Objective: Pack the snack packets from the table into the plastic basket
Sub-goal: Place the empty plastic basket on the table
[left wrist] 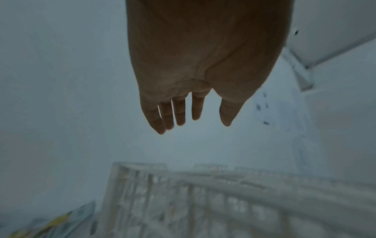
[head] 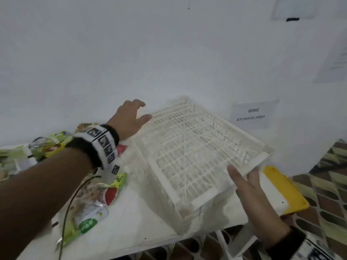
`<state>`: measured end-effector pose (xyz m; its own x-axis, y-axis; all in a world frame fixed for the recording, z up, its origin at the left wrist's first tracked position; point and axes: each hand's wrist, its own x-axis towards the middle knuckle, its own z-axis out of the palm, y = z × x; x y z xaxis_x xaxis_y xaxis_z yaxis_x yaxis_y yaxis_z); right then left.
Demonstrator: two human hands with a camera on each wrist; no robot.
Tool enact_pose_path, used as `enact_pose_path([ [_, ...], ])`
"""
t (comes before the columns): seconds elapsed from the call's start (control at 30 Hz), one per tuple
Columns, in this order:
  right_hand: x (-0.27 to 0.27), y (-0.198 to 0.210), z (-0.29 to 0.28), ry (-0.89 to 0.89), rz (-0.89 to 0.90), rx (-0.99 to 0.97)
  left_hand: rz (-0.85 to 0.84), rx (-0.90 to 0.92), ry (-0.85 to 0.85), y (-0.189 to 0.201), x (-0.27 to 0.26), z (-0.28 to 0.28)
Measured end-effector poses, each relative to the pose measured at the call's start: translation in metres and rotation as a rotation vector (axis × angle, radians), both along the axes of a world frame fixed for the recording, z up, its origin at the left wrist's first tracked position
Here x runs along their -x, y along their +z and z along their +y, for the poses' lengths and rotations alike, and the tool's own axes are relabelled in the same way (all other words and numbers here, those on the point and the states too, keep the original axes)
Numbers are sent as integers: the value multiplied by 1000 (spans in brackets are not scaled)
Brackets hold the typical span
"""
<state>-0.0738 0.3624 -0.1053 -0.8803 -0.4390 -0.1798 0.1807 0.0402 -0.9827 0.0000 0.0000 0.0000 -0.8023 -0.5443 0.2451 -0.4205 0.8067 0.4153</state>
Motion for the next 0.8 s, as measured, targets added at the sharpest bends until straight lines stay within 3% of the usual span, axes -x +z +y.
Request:
enact_pose_path([
  [0.13,1,-7,-16,-49,0,101,-246,112,145,-11,25,-28],
  [0.33,-1,-13,-25,-139,87,123,-362,70,210,-31,39,-70],
  [0.53,-10,-18,-33,-224,119,121,-380,141,239,-48,45,-88],
  [0.67,-29,-26,-36,-205,58,117,-322,87,284,-49,50,-80],
  [0.8,-29,-28,-36,-151,107,186,-245,12,319,-50,51,-90],
])
